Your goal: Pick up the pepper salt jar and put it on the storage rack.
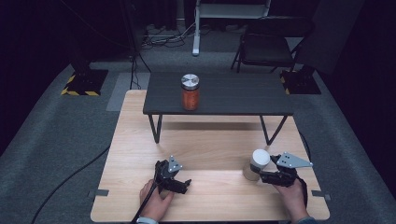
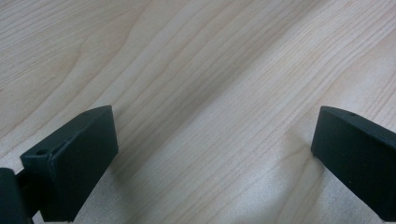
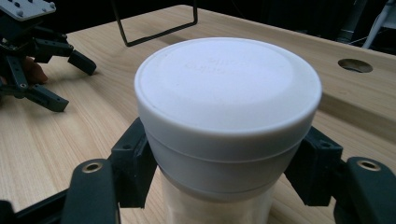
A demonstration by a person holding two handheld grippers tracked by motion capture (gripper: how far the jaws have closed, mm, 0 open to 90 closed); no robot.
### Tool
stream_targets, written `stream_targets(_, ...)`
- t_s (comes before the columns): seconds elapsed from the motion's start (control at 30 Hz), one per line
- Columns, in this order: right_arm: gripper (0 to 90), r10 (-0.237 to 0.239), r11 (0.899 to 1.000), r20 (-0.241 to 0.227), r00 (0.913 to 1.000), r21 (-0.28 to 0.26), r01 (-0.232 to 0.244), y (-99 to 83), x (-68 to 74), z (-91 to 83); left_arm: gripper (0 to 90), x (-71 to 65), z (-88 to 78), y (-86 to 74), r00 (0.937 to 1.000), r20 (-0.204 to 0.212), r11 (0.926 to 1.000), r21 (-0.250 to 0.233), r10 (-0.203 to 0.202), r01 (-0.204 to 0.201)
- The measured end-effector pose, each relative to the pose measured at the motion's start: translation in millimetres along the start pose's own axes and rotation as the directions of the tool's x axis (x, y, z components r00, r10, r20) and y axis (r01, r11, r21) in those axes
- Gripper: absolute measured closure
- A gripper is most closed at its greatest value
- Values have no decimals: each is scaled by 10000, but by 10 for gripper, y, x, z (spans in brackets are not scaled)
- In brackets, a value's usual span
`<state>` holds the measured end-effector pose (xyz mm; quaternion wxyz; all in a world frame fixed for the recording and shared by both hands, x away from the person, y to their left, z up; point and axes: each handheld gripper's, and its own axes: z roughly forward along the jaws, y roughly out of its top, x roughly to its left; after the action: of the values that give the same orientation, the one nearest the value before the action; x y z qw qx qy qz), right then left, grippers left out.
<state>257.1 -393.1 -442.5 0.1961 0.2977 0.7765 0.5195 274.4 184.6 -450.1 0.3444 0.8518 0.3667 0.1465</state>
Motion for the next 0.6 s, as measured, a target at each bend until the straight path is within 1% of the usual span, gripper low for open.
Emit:
stream_targets(0.03,341,35,9999,1,10000,139,-35,39,1,0,4,0,0,0,10000,0,10000,-2,-1,1)
stream_targets(0.2,341,234,9992,13,9997,318,-234,109,10,8,5,0,0,0,10000,0,10000,-2,-3,3)
stream_targets(0.3,341,131,9994,-23,9999,311,-130,204,36,23,5,0,0,0,10000,-1,10000,-1,-3,3)
stream_targets(0.4,341,167,9992,-120,9998,353,-162,318,33,41,5,0,0,0,10000,0,10000,0,-2,2)
stream_targets(0.43,341,167,9992,-120,9998,353,-162,318,33,41,5,0,0,0,10000,0,10000,0,-2,2)
stream_targets(0.5,341,139,9989,-183,9997,445,-130,439,28,62,5,0,0,0,10000,0,10000,-2,-3,3)
stream_targets(0.53,341,64,9988,-224,9997,490,-53,552,25,79,5,0,0,0,10000,0,10000,-2,-5,5)
stream_targets(0.57,341,16,9988,-251,9997,498,-4,608,24,85,5,0,0,0,10000,-1,10000,-2,-2,2)
stream_targets(0.6,341,16,9988,-251,9997,498,-4,608,24,85,5,0,0,0,10000,-1,10000,-2,-2,2)
